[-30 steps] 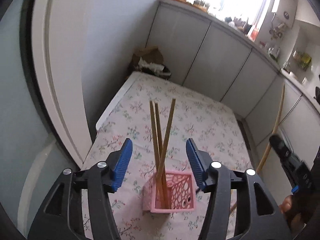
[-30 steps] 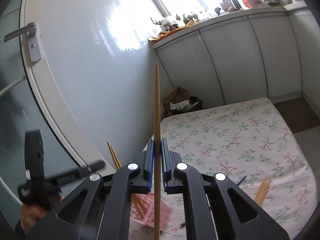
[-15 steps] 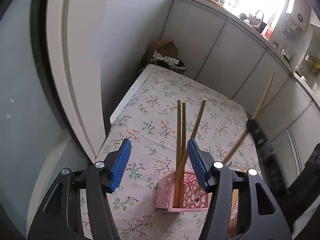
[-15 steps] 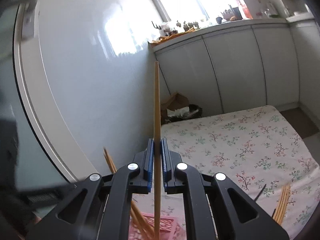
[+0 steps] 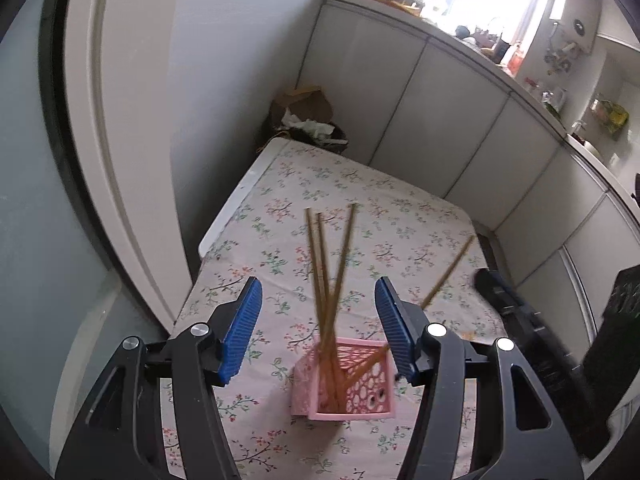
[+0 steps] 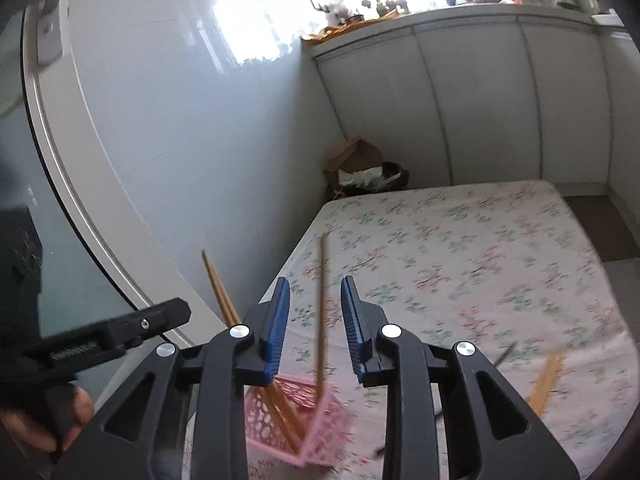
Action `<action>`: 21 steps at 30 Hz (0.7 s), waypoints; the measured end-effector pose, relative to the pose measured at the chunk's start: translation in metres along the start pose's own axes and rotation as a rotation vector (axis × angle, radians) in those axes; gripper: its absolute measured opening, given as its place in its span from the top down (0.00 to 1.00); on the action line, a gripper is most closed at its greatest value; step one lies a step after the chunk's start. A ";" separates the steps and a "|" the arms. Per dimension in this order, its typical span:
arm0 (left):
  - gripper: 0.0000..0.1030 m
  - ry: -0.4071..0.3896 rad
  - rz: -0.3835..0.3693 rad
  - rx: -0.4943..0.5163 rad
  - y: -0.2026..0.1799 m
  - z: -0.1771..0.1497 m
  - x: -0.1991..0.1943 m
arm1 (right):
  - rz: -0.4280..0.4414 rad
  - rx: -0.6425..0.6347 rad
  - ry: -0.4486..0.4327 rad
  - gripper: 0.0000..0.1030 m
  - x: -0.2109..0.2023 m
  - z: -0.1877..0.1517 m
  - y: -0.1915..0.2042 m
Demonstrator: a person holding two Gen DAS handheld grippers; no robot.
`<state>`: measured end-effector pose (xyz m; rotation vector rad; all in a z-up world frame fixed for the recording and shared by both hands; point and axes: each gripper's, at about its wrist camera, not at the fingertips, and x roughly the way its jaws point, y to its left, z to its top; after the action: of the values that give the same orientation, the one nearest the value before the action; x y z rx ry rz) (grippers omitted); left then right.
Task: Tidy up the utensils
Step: 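Move both tools back to the pile and grasp a chopstick with each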
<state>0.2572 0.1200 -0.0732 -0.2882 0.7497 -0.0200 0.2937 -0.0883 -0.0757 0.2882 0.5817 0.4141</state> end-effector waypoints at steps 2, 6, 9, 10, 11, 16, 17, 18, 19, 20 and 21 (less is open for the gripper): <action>0.46 -0.018 -0.008 0.030 -0.009 -0.001 -0.005 | -0.007 0.030 -0.005 0.67 -0.023 0.008 -0.016; 0.45 -0.029 -0.060 0.158 -0.045 -0.010 -0.008 | -0.130 0.102 0.026 0.67 -0.056 0.011 -0.068; 0.42 -0.020 -0.045 0.324 -0.087 -0.030 -0.005 | -0.317 0.206 0.086 0.66 -0.066 -0.004 -0.115; 0.42 -0.019 -0.033 0.385 -0.101 -0.039 -0.004 | -0.381 0.304 0.136 0.64 -0.069 -0.014 -0.141; 0.42 -0.015 -0.030 0.444 -0.114 -0.048 -0.001 | -0.387 0.372 0.164 0.64 -0.070 -0.020 -0.156; 0.42 0.108 -0.074 0.591 -0.166 -0.087 0.034 | -0.390 0.511 0.244 0.64 -0.074 -0.036 -0.199; 0.42 0.136 -0.076 0.603 -0.171 -0.091 0.043 | -0.396 0.507 0.250 0.64 -0.074 -0.037 -0.200; 0.45 0.173 -0.076 0.614 -0.177 -0.095 0.055 | -0.393 0.513 0.257 0.64 -0.074 -0.038 -0.202; 0.47 0.205 -0.070 0.623 -0.183 -0.098 0.067 | -0.377 0.525 0.265 0.64 -0.074 -0.039 -0.203; 0.47 0.220 -0.060 0.631 -0.186 -0.099 0.075 | -0.366 0.535 0.271 0.64 -0.075 -0.040 -0.206; 0.48 0.235 -0.036 0.643 -0.192 -0.100 0.089 | -0.358 0.546 0.275 0.64 -0.075 -0.042 -0.207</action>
<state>0.2715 -0.0998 -0.1513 0.3201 0.9291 -0.3278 0.2735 -0.2980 -0.1514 0.6422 0.9964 -0.0632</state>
